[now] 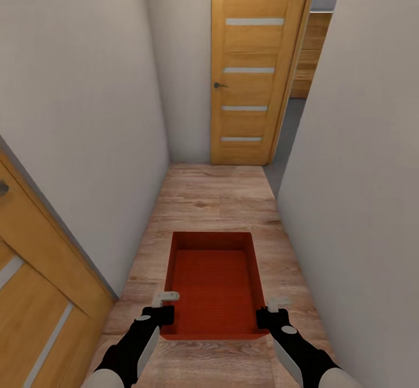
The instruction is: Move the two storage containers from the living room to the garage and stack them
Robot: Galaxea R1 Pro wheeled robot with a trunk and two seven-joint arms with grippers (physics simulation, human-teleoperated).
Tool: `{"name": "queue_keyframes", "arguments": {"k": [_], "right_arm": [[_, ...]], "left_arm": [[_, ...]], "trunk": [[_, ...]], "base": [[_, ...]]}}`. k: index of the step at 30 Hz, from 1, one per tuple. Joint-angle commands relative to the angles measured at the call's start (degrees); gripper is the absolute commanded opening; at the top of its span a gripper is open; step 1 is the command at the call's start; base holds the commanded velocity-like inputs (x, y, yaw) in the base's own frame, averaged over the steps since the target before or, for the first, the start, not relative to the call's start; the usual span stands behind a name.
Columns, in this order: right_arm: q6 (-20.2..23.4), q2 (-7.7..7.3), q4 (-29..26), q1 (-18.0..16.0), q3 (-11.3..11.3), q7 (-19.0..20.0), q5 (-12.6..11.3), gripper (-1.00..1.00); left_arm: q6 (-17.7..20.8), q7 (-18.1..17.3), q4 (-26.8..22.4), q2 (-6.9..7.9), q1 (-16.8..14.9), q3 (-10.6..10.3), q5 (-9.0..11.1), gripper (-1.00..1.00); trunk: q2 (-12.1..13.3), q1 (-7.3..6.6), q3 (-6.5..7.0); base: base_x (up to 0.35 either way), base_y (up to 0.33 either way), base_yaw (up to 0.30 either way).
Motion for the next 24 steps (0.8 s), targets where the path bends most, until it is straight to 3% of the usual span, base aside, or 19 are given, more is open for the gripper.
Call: {"name": "queue_keyframes", "arguments": {"k": [1,24], "right_arm": [[-0.1,-1.57,1.5,0.0,0.8,-0.1,-0.9,-1.0],[-0.1,-1.56,1.5,0.0,0.8,-0.1,-0.9,-1.0]], "left_arm": [[0.3,-4.7,-0.2,0.04,-0.1,0.0,0.3,-1.0],[0.3,-4.7,-0.2,0.04,-0.1,0.0,0.3,-1.0]], "trunk": [[0.0,0.03,-0.05],[0.0,0.03,-0.05]], "base": [[0.246,0.0,0.0],[0.24,0.0,0.0]]}}
